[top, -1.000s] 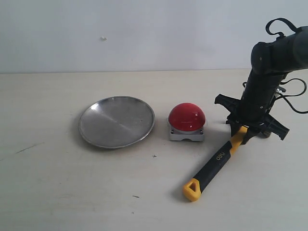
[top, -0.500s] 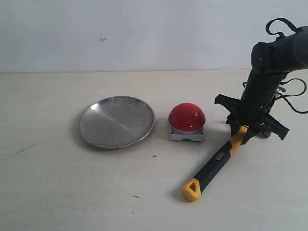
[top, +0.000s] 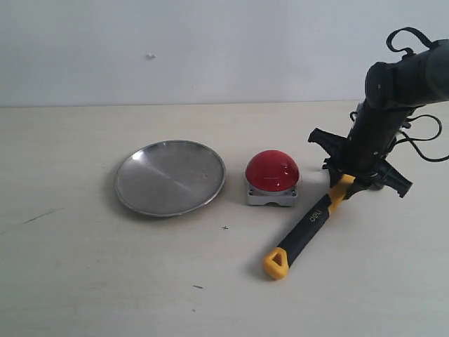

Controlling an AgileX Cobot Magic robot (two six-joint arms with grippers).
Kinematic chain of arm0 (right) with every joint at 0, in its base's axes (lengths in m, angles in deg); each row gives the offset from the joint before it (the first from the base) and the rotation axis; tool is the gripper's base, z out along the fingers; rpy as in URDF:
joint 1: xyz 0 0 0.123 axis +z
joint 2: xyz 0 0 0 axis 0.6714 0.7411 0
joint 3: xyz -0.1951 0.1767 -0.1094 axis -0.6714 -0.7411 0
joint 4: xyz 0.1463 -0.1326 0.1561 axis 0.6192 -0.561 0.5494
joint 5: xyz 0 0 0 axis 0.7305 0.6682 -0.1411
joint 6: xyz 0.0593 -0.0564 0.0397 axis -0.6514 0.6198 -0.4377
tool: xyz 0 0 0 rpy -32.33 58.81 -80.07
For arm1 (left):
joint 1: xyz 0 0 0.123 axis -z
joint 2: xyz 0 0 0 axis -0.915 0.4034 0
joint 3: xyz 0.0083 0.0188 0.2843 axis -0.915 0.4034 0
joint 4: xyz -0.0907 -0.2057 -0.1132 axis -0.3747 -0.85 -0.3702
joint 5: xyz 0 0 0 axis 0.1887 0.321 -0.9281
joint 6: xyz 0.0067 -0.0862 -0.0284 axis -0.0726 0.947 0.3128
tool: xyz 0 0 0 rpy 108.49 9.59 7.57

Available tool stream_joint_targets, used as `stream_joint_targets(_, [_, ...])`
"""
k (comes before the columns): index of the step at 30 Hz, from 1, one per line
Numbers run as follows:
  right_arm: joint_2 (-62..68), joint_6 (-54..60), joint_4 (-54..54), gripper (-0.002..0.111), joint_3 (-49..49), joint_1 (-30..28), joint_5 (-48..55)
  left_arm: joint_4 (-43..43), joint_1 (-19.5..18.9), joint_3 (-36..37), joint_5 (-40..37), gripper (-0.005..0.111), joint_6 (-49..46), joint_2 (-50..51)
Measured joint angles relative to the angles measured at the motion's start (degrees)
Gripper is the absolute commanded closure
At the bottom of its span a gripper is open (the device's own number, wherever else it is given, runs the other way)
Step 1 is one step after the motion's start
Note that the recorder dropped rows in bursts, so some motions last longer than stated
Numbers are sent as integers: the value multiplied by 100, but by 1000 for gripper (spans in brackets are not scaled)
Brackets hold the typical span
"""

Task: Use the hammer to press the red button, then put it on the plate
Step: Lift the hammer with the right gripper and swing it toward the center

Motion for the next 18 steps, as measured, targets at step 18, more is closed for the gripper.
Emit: stream_joint_targets(18, [2,1531,-1072,108,60,0,1318,0,0,0,0,107,0,0])
